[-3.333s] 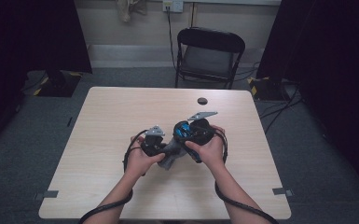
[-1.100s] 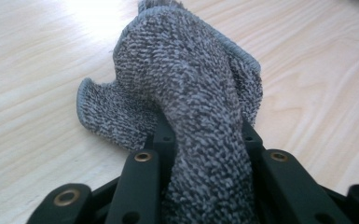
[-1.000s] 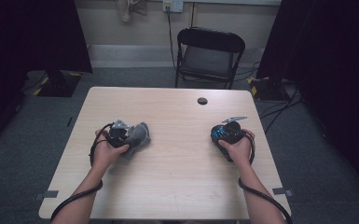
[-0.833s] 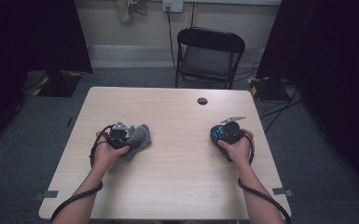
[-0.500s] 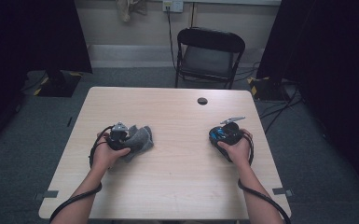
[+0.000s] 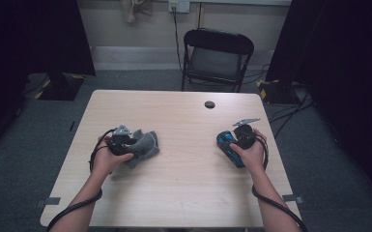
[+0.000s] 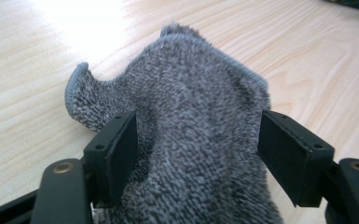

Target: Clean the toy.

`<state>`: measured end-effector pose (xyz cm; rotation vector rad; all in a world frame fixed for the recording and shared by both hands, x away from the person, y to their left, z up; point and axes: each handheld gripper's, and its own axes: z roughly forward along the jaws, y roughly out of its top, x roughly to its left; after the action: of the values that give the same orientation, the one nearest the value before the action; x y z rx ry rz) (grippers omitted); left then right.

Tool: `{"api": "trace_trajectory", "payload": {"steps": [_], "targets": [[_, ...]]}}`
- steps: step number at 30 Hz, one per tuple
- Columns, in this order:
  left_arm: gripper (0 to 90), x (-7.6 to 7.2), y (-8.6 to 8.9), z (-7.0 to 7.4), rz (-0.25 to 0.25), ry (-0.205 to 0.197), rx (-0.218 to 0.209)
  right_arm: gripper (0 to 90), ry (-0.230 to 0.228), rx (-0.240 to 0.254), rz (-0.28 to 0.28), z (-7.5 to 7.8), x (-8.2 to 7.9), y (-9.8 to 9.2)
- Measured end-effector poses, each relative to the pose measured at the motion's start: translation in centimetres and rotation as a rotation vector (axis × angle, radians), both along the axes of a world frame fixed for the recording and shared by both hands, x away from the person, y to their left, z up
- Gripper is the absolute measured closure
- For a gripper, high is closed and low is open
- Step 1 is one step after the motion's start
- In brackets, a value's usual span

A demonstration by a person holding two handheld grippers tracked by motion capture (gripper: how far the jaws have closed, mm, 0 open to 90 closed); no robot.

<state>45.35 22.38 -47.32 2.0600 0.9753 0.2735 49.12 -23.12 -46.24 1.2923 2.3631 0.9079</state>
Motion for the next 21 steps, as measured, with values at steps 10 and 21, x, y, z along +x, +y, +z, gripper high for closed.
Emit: {"api": "trace_trajectory", "payload": {"steps": [10,21], "targets": [[26.4,-1.5,-0.1,2.0,-0.015,-0.022,-0.004,14.9,-0.015,0.024,0.001,1.6,-1.9,-0.4],[25.7,-3.4,-0.1,2.7,-0.043,-0.033,-0.032,15.1,-0.039,0.025,0.024,2.8,-3.6,-0.3]]}}
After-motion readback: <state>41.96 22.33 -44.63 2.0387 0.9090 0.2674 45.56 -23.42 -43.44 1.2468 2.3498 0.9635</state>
